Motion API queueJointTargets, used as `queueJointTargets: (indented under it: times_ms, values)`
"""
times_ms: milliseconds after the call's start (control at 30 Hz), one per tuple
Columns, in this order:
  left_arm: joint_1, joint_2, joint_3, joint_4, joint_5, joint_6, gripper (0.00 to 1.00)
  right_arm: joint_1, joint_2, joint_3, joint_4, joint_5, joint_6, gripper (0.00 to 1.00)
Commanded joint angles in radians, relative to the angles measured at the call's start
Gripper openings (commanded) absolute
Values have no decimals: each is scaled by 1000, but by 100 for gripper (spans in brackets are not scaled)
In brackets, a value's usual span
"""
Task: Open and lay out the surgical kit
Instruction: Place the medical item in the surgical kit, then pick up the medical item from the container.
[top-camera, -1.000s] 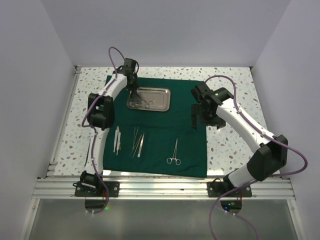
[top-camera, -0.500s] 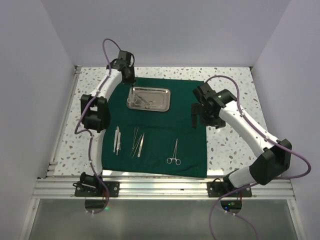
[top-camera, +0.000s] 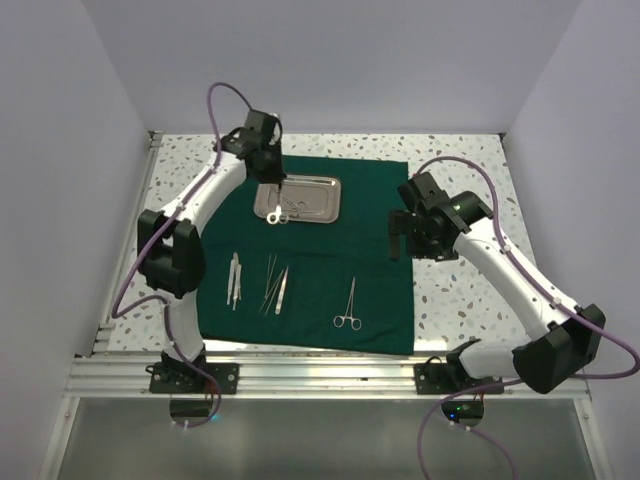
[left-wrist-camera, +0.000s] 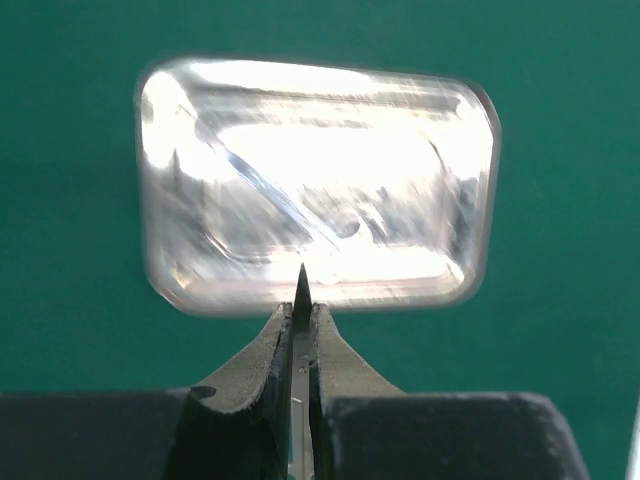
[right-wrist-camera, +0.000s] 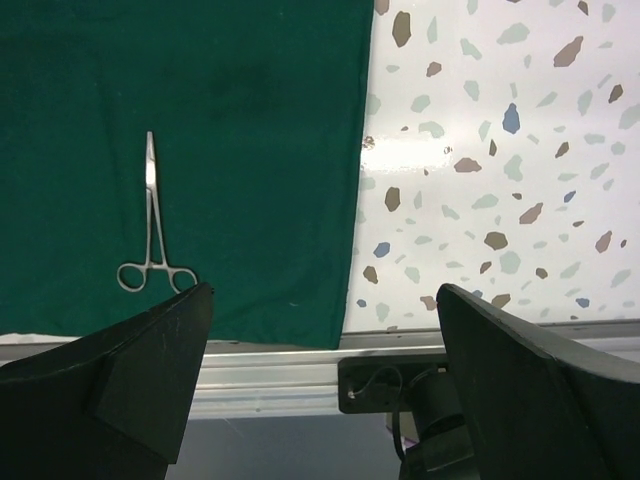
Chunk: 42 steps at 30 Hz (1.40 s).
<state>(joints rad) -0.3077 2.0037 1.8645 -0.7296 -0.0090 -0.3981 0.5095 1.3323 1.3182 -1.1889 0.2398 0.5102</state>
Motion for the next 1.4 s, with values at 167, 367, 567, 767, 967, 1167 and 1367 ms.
queueJointTargets:
  times_ms: [167,367,567,767,967,1167,1367]
  values:
    - [-351,-284,-377,73,-136,-381,0,-3,-145,3,-24,-28,-15,98]
    - [-597,-272,-467,116,-221,-579,0,-2,-234,-52,-66,-34,-24,98]
    - [-689,-177,-479,179,-217,-625,0,-2,-309,-123,-86,-43,-36,98]
    - [-689,-135,-386,136,-224,-572,40,-2,-334,-146,-95,-40,-26,98]
    - [-602,-151,-255,38,-256,-425,48,-2,-320,-143,-90,-11,-6,98]
    - [-371,-94,-159,16,-267,-257,45,-3,-259,-113,-74,3,28,98]
    - [-222,159,114,-54,-333,-151,41,-2,-174,-50,-72,19,48,98]
